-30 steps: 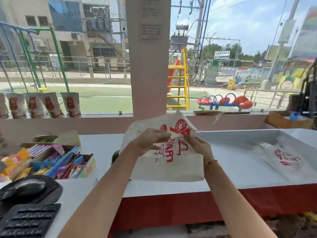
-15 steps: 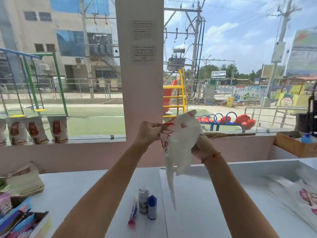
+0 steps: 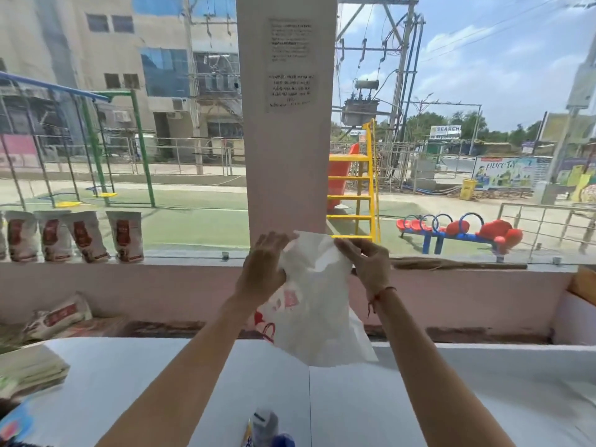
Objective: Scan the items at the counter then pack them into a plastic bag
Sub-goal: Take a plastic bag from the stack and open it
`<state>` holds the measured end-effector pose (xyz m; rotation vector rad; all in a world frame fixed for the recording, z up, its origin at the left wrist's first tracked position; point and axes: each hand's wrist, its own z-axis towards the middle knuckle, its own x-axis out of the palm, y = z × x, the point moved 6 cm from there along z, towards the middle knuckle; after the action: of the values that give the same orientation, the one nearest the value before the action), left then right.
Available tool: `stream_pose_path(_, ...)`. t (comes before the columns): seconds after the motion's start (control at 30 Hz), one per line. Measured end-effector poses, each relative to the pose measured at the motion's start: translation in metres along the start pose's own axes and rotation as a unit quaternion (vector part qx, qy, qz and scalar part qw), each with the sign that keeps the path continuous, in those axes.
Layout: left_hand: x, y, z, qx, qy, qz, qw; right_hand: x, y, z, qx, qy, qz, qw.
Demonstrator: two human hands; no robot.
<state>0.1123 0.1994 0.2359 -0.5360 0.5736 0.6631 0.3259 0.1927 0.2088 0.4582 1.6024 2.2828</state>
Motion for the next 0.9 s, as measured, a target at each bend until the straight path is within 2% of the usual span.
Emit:
stream_pose_path(0.1,-0.008,0.035,-0.001,-0.086,-0.08,0.004,0.993,0.007,-0.003,0.019,-0.046,0.006,-0.086,0.995)
stream_pose_path(0.13,-0.005,0.044,-0.001,-0.095,-0.064,-0.013,0.993,0.009,-0.003,0.024,-0.056,0.019,-0.105,0.993)
stream_pose_path(0.2,0.009,0.051,0.001,-0.118,0.028,-0.106,0.987,0.023,0.0,0.032,-0.076,0.05,-0.133,0.987)
stream_pose_path(0.23,0.016,0.053,0.0,-0.16,0.068,-0.191,0.966,0.031,0.0,0.035,-0.094,0.057,-0.165,0.98)
stream_pose_path(0.27,0.02,0.056,-0.002,-0.215,0.086,-0.292,0.928,0.038,0.002,0.036,-0.118,0.053,-0.208,0.97)
stream_pose_path(0.33,0.029,0.067,-0.007,-0.302,0.093,-0.468,0.825,0.042,0.003,0.037,-0.167,0.012,-0.293,0.941)
stream_pose_path(0.37,0.032,0.07,-0.011,-0.318,0.116,-0.505,0.794,0.043,0.002,0.036,-0.186,-0.001,-0.327,0.927)
stream_pose_path(0.43,0.041,0.072,-0.026,-0.308,0.264,-0.487,0.774,0.051,-0.005,0.032,-0.214,0.013,-0.37,0.904)
stream_pose_path(0.5,0.047,0.068,-0.048,-0.255,0.43,-0.424,0.755,0.063,-0.013,0.025,-0.235,0.029,-0.375,0.896)
stream_pose_path(0.53,0.047,0.07,-0.055,-0.238,0.475,-0.413,0.74,0.068,-0.015,0.022,-0.241,0.024,-0.369,0.897)
stream_pose_path(0.57,0.044,0.076,-0.058,-0.231,0.484,-0.419,0.733,0.071,-0.017,0.021,-0.243,0.013,-0.363,0.9)
stream_pose_path(0.6,0.041,0.083,-0.056,-0.23,0.461,-0.435,0.738,0.072,-0.018,0.021,-0.243,0.004,-0.359,0.901)
stream_pose_path(0.63,0.039,0.09,-0.051,-0.234,0.414,-0.448,0.757,0.074,-0.019,0.021,-0.243,0.003,-0.357,0.902)
stream_pose_path(0.67,0.037,0.098,-0.044,-0.244,0.337,-0.425,0.804,0.075,-0.02,0.022,-0.241,0.007,-0.356,0.903)
stream_pose_path(0.7,0.033,0.111,-0.037,-0.266,0.222,-0.347,0.872,0.076,-0.021,0.022,-0.239,0.014,-0.355,0.904)
stream_pose_path(0.73,0.026,0.123,-0.035,-0.297,0.092,-0.225,0.924,0.078,-0.021,0.022,-0.238,0.02,-0.353,0.905)
stream_pose_path(0.77,0.021,0.129,-0.036,-0.32,0.001,-0.103,0.942,0.079,-0.021,0.021,-0.24,0.025,-0.346,0.907)
stream_pose_path(0.8,0.022,0.133,-0.037,-0.336,-0.037,-0.034,0.94,0.079,-0.021,0.019,-0.244,0.031,-0.335,0.91)
stream_pose_path(0.83,0.029,0.138,-0.036,-0.353,-0.024,-0.014,0.935,0.079,-0.021,0.017,-0.249,0.036,-0.323,0.912)
stream_pose_path(0.9,0.051,0.149,-0.032,-0.367,0.095,-0.043,0.925,0.077,-0.02,0.015,-0.248,0.041,-0.305,0.919)
